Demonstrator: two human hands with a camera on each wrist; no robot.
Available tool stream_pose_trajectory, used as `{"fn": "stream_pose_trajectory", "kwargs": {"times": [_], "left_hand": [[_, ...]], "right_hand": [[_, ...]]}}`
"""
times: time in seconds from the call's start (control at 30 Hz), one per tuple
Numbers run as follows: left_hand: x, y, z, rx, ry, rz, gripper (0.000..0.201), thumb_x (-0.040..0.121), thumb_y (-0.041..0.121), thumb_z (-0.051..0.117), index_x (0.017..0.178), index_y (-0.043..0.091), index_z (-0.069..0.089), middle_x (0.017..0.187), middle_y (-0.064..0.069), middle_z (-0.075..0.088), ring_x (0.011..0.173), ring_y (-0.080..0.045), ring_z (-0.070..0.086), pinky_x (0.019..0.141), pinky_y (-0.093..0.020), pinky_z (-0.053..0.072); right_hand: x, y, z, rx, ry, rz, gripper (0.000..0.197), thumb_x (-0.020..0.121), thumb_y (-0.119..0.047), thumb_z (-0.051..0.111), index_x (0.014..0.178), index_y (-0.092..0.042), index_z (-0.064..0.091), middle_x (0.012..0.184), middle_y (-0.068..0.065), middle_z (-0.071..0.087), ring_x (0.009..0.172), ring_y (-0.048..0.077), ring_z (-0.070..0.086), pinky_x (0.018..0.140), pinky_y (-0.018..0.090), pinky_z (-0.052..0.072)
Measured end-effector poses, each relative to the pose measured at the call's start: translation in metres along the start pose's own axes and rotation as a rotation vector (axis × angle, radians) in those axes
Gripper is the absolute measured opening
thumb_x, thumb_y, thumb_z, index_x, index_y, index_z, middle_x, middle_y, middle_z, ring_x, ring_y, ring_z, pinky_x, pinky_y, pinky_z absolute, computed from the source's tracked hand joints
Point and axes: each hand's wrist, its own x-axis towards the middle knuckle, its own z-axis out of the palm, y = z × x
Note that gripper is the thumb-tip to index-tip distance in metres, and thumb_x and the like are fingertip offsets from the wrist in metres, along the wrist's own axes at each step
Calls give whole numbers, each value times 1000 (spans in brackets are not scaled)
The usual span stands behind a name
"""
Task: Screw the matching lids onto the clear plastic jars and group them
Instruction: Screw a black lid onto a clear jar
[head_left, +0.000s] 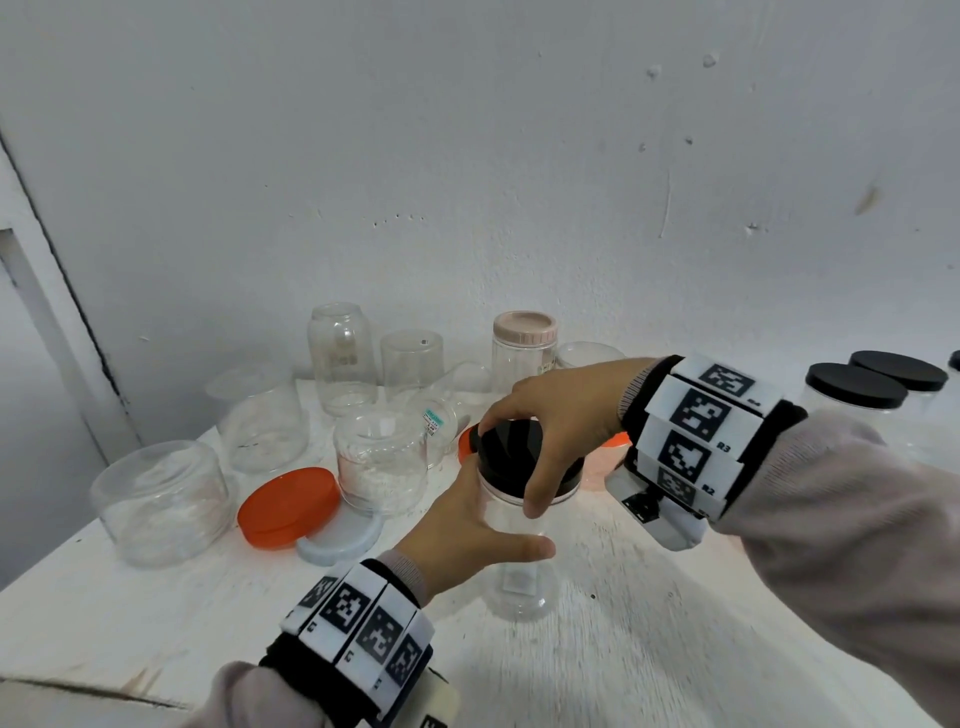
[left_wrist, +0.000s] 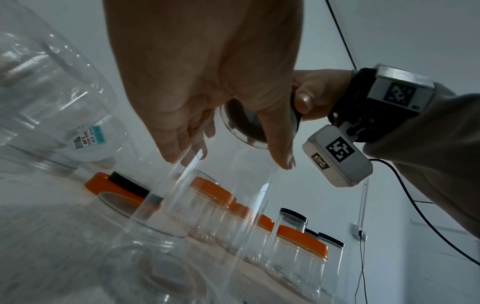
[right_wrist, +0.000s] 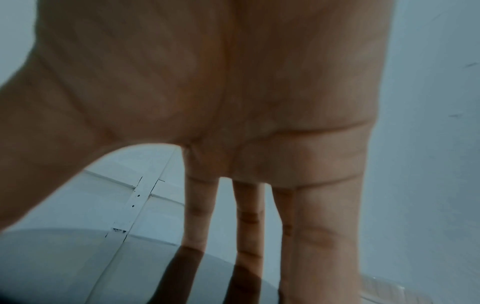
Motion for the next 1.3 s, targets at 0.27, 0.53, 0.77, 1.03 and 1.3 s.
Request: {"fn": "stream_pose_trajectory", "kwargs": {"times": [0.27,0.53,0.77,1.03,1.3], "left_hand": [[-1,1,-1,42,-7,-6,97,67,29,87,141,37,25,135,22,45,128,1,40,102,-19,34],[-1,0,-1,9,2,-9,102,64,29,88,144,36,25,140,20,44,131,-1,39,113,-32,33],[0,-1,-2,37,-2,-16,89,67,32,86,129,51,26,129,30,45,120,13,38,92,-10,33],[-2,3,0,31,14,-18,102,65,31,88,144,36,24,140,19,43,131,-3,39,114,-33,33],[-3,2,0,32,-2,-2,98,66,32,87,142,38,26,138,20,45,131,-2,39,113,-35,33]], "right_hand": [[0,-3,11,-3,92,93,78,59,-79,65,117,-29,49,99,-8,57,70,7,59,55,25,47],[-5,0,-1,9,-23,8,82,67,-54,78,138,-48,36,130,-11,43,115,19,54,94,38,50],[-1,-3,9,-6,94,126,77,62,-80,62,119,-30,47,88,-9,55,57,6,56,58,25,47],[-6,0,-1,-3,-25,-3,83,69,-53,77,139,-47,34,135,-14,40,124,15,43,99,38,45],[1,-3,4,-10,64,79,77,58,-77,68,121,-37,48,97,-11,57,68,9,64,69,30,53]]}}
